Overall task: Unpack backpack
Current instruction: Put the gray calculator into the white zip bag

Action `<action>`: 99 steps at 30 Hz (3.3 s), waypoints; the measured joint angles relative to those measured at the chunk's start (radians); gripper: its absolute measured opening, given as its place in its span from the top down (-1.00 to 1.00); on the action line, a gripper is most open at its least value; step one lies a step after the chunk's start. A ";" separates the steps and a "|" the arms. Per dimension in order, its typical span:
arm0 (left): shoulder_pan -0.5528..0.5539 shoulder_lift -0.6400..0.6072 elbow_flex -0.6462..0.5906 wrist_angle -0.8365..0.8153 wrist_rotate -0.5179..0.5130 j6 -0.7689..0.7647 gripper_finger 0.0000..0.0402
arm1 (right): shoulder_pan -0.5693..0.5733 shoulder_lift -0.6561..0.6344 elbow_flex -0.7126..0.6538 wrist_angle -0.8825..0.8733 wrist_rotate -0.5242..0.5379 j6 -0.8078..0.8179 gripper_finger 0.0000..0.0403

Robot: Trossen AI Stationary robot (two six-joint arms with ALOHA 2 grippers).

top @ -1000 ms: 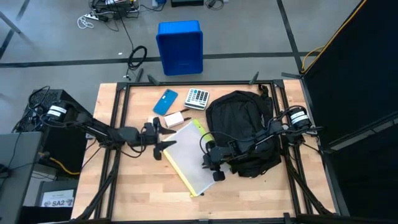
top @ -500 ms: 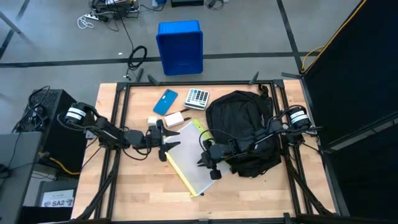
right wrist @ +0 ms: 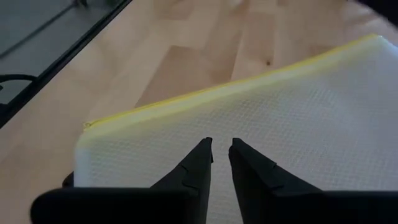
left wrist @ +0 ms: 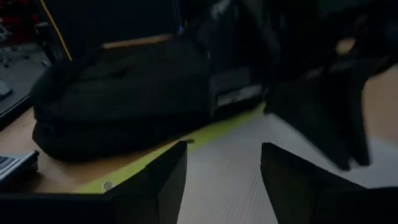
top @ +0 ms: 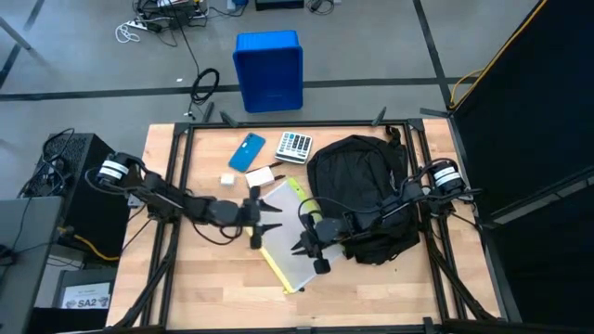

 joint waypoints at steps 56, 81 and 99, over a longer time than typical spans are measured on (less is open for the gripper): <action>-0.354 0.201 0.088 -0.116 -0.195 -0.265 0.73 | 0.229 0.028 -0.038 0.180 0.432 0.156 0.89; -0.248 0.215 0.089 0.015 -0.225 -0.063 0.74 | 0.225 0.029 -0.037 0.057 0.355 0.104 0.88; -0.274 0.214 0.398 -0.826 -0.156 -0.298 0.74 | 0.257 0.029 0.141 -0.340 0.422 0.064 0.90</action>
